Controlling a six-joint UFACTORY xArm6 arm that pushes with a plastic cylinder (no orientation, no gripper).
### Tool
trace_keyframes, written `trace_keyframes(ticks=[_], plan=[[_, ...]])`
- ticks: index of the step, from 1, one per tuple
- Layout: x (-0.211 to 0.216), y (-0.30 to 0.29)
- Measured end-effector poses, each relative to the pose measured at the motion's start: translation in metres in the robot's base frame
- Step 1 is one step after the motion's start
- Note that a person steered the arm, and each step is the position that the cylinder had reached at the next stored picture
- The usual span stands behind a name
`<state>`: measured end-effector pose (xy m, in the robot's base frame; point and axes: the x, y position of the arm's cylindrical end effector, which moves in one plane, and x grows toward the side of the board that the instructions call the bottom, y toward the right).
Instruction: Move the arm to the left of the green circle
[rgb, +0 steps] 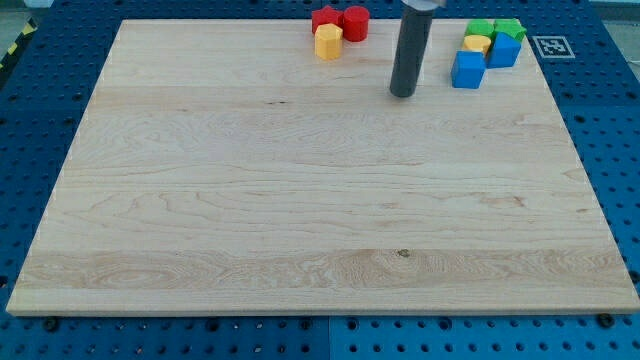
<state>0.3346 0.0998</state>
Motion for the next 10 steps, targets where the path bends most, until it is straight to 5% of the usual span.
trace_keyframes(ticks=[10], plan=[[-0.124, 0.062]])
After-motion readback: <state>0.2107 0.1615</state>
